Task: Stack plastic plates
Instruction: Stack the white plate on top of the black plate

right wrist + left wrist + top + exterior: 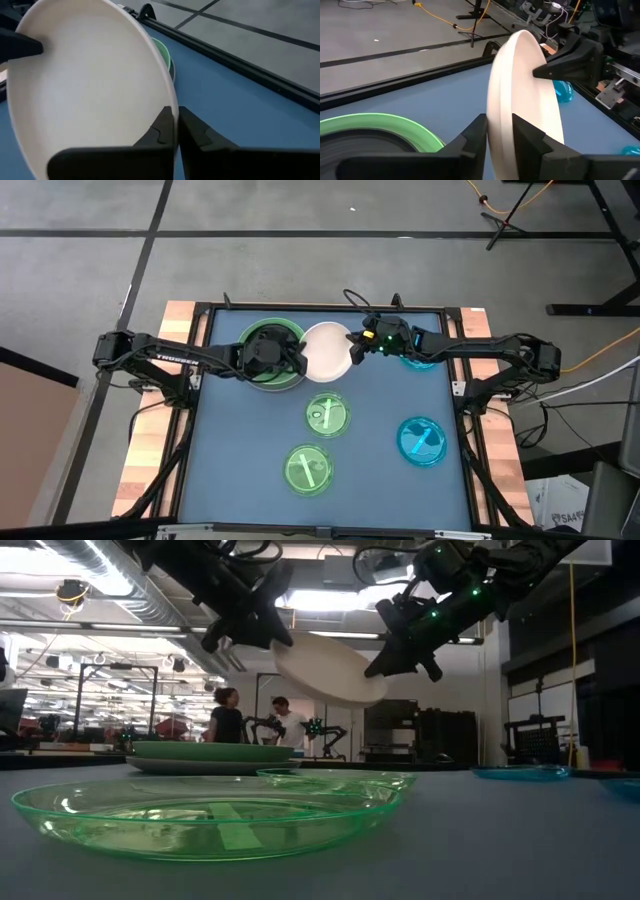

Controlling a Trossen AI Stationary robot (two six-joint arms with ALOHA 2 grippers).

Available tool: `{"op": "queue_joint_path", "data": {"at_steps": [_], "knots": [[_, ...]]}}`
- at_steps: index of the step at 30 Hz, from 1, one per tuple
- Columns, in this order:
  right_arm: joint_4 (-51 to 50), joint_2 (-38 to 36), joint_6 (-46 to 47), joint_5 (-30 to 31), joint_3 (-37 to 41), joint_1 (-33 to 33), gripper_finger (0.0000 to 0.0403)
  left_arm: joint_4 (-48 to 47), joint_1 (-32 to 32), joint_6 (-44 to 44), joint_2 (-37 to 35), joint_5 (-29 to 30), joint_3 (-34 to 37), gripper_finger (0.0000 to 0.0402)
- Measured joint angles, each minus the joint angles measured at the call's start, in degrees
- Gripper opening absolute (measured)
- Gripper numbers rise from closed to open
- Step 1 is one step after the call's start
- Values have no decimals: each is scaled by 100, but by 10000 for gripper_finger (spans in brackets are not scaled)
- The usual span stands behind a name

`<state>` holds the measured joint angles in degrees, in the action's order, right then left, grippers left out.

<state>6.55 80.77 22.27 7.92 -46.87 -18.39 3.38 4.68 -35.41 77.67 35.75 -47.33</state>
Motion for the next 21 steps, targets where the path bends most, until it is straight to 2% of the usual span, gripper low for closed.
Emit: {"op": "queue_joint_path", "data": {"at_steps": [7,21], "knots": [[23,0,45,-4,0,4,0,-54,10,3,2,146,2,41],[42,0,49,-15,0,4,1,-52,3,13,2,273,2,36]]}}
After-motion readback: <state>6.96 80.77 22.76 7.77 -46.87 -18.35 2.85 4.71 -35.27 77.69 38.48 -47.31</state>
